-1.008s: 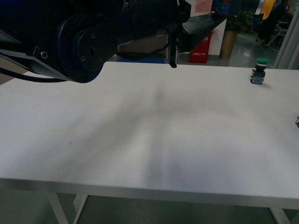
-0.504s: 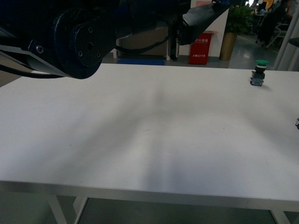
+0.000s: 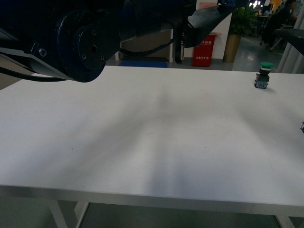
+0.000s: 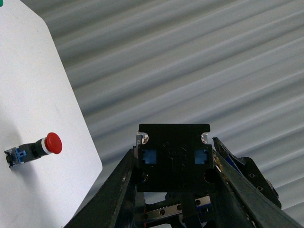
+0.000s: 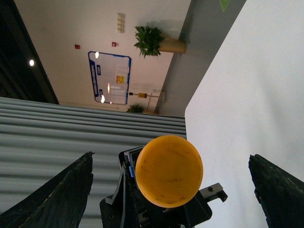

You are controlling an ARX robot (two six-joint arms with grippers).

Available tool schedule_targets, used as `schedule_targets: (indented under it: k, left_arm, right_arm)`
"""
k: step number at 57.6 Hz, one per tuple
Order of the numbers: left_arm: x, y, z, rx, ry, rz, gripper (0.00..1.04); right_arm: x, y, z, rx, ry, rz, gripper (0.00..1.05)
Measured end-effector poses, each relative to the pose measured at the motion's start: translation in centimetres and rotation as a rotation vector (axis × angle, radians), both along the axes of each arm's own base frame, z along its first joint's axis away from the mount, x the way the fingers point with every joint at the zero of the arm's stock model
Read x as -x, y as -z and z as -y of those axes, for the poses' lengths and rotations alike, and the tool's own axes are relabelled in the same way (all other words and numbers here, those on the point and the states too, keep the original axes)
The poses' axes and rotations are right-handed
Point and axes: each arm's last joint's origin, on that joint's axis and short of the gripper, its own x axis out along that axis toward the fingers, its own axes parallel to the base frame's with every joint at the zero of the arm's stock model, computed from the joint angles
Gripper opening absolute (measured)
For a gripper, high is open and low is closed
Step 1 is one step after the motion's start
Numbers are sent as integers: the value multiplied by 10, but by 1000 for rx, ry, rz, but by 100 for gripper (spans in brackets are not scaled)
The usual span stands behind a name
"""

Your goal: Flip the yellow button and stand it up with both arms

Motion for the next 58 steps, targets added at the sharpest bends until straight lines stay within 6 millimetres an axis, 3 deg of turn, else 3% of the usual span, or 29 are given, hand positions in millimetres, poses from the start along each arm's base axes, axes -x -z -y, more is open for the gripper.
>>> schedule_targets:
  k: [25, 35, 42, 58]
  left_arm:
    - [1, 3, 5, -6, 8, -13, 37]
    - [1, 3, 5, -3, 4, -14, 37]
    - [1, 3, 5, 4, -9, -13, 36]
    - [1, 3, 6, 8, -5, -29, 36]
  right_arm:
    - [-3, -5, -13, -27, -37, 23, 96]
    - [-6, -3, -15, -23, -36, 18, 69]
    - [-10, 0, -14, -29, -9, 30, 40]
    - [-10, 1, -15, -51, 4, 14, 28]
